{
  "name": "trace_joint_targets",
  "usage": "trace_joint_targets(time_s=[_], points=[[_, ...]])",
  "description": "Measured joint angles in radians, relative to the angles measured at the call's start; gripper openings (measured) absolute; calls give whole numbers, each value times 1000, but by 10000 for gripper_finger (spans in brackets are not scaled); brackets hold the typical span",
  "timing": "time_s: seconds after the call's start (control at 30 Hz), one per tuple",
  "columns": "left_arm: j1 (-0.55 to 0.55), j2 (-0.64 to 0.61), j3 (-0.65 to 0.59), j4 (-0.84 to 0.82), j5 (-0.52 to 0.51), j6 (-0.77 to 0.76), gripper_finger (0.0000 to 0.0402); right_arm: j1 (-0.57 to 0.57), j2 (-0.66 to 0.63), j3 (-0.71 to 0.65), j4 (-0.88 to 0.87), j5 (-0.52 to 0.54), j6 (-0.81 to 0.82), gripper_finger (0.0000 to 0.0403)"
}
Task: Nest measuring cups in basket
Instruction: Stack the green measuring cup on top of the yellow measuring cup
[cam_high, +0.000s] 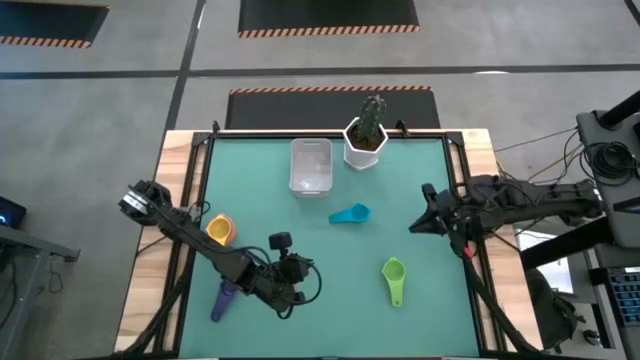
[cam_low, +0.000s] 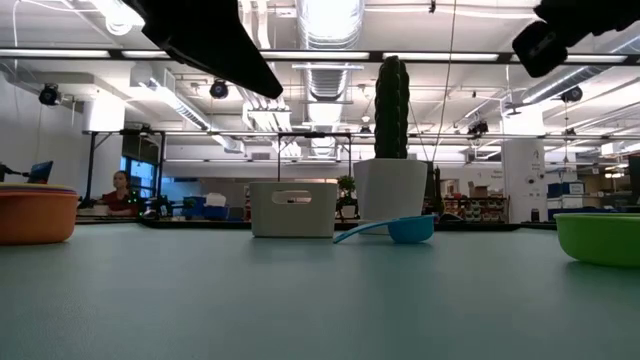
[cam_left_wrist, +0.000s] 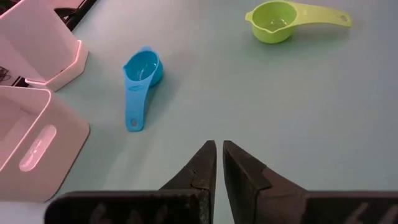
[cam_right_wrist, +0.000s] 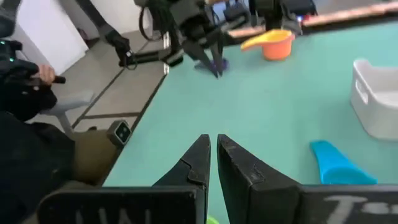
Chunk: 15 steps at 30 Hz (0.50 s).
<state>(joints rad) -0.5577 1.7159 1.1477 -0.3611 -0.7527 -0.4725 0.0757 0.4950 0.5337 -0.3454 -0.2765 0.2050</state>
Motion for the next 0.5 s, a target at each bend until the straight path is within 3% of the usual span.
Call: trace_joint_targets(time_s=[0.5], points=[[5,0,0,2,0,15,11,310,59,-8,-62,301,223,18]])
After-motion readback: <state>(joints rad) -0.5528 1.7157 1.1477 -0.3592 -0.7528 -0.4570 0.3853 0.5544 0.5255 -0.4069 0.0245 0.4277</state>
